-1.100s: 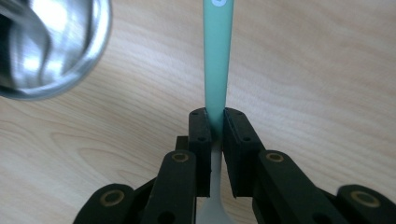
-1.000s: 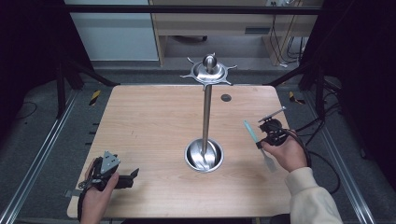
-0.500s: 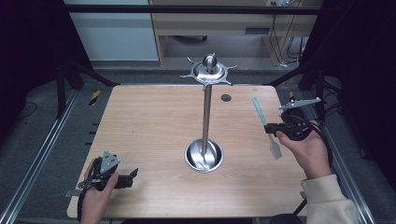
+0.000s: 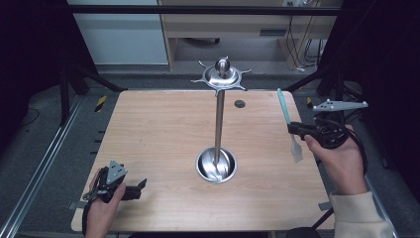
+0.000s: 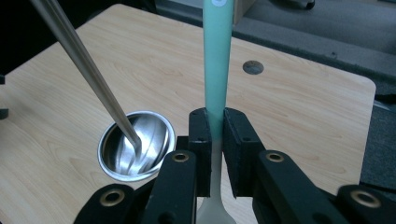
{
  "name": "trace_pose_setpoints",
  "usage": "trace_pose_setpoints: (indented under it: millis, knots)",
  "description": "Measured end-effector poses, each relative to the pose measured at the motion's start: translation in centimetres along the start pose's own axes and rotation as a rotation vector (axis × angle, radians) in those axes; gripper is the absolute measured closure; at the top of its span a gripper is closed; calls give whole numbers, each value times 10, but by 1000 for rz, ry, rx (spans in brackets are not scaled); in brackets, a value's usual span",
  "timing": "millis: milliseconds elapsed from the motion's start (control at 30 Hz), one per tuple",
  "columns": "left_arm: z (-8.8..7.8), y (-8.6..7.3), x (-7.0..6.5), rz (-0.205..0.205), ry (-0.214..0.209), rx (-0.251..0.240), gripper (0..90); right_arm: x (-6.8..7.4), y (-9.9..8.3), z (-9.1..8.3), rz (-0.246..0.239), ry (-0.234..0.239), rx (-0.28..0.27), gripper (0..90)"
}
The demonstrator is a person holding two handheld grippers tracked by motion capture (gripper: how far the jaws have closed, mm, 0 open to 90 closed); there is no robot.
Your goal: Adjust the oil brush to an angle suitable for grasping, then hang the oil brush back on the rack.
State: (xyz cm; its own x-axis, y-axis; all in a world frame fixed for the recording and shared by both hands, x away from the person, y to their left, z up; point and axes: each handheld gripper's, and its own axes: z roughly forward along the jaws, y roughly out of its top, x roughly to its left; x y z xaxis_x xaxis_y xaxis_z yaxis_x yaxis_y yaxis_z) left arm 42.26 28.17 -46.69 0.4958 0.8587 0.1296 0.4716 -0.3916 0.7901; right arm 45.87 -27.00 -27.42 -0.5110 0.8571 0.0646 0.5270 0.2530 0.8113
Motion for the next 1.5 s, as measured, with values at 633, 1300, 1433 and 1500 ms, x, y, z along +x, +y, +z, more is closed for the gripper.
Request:
trace_pose_setpoints:
  millis: [633,1300,1433,1500]
  knots:
    - [0,0,-2,5,-1,-2,32,24,1,-24,-52,50,-135,820]
    - [-1,0,-1,3,3,0,32,46,0,-22,-84,75,-213,820]
    - [-1,0,-2,4,1,-2,32,48,1,-21,-83,79,-228,820]
    - [-1,0,-1,2,2,-2,32,49,1,-22,-85,79,-237,820]
